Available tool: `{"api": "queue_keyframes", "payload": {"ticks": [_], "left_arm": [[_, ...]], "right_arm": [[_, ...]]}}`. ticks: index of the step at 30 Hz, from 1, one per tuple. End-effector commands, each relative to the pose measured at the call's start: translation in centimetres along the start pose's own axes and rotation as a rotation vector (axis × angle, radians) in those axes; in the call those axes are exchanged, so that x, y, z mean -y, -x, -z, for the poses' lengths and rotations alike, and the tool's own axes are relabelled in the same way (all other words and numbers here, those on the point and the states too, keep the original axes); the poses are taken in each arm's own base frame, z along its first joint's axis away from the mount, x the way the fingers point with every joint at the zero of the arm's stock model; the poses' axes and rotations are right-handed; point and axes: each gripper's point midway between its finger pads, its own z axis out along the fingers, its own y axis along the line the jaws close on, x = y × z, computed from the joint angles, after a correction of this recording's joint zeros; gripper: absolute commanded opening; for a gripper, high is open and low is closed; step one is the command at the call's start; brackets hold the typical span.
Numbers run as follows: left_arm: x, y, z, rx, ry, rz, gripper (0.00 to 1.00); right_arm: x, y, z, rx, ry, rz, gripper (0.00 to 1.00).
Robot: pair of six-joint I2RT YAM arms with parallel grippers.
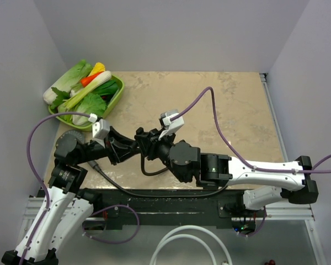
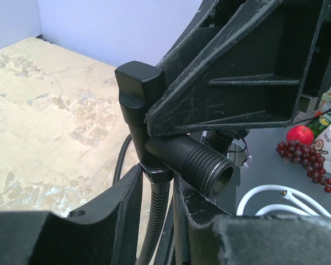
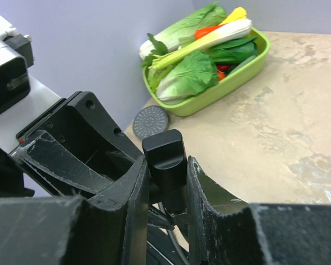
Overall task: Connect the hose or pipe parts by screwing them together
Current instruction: Install the adaptor on the pipeline.
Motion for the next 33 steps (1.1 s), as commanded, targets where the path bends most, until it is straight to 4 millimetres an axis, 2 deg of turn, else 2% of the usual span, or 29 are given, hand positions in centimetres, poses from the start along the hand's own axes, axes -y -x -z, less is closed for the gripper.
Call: {"api": "queue_keyframes", "payload": {"ticks": [1, 13, 20, 24, 28, 31, 32, 33], "left_arm": [[1.6, 9.0, 0.6, 0.252, 0.050, -0.280, 0.00], [1.9, 9.7, 0.8, 0.271, 0.059, -0.279, 0.00], [2.1, 9.9, 0.9, 0.276, 0.058, -0.279, 0.00], [2.1, 9.8, 0.9, 0.270, 0.062, -0.275, 0.00], [0.8, 9.4, 1.1, 0.248, 0.128, -0.277, 0.00], [-1.4, 8.8, 1.4, 0.224, 0.241, -0.239, 0.45], [-2.0, 9.3, 1.7, 0.238, 0.284, -0.240, 0.63], [-2.5, 8.3, 1.8, 0.204, 0.310, -0.207, 0.72]], "right_arm": [[1.0, -7.8, 1.3, -0.206, -0.081, 0.174, 0.00], [3.5, -7.5, 2.4, -0.182, -0.202, 0.094, 0.00], [3.7, -7.6, 2.5, -0.173, -0.236, 0.025, 0.00], [3.9, -6.6, 2.4, -0.143, -0.251, 0.030, 0.00], [4.5, -5.7, 2.5, -0.114, -0.272, 0.052, 0.00], [5.2, -3.9, 2.7, -0.064, -0.298, 0.055, 0.00], [5.4, -2.8, 2.9, -0.044, -0.300, 0.039, 0.00], [5.8, -2.0, 2.9, -0.023, -0.309, 0.028, 0.00]]}}
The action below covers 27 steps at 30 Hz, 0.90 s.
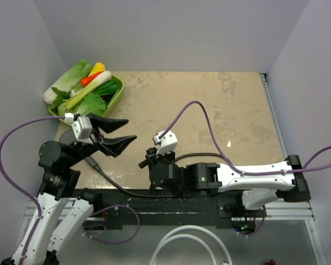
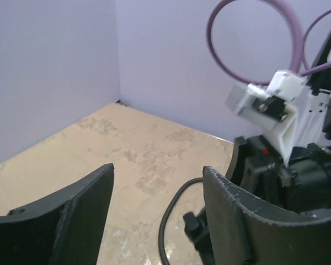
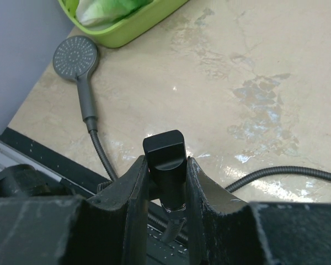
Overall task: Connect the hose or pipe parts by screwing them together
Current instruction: Install the adaptor on the pipeline.
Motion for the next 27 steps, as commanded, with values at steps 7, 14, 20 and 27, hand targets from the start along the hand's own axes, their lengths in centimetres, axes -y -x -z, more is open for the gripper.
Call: {"api": "queue_keyframes", "payload": {"ticks": [7, 14, 20, 27], "left_arm": [[-2.7, 0.1, 0.8, -0.058, 0.194, 0.023, 0.99], [0.2, -2.8, 0.8, -0.158, 0.010, 0.093, 0.99], [2.9, -6.3, 1.0, -0.168, -0.204, 0.187, 0.99], [3.5, -5.3, 0.8, -0.055, -0.267, 0.119, 0.99]], "right_arm": [[3.2, 11.4, 2.7, 0.282, 0.031, -0.250, 0.00], [2.8, 14.2, 4.0, 0.330, 0.111, -0.269, 0.00], [1.4, 15.3, 4.6, 0.341, 0.189, -0.282, 0.00], [-0.4, 16.2, 5.1, 0.365, 0.290, -0.343, 0.00]]}}
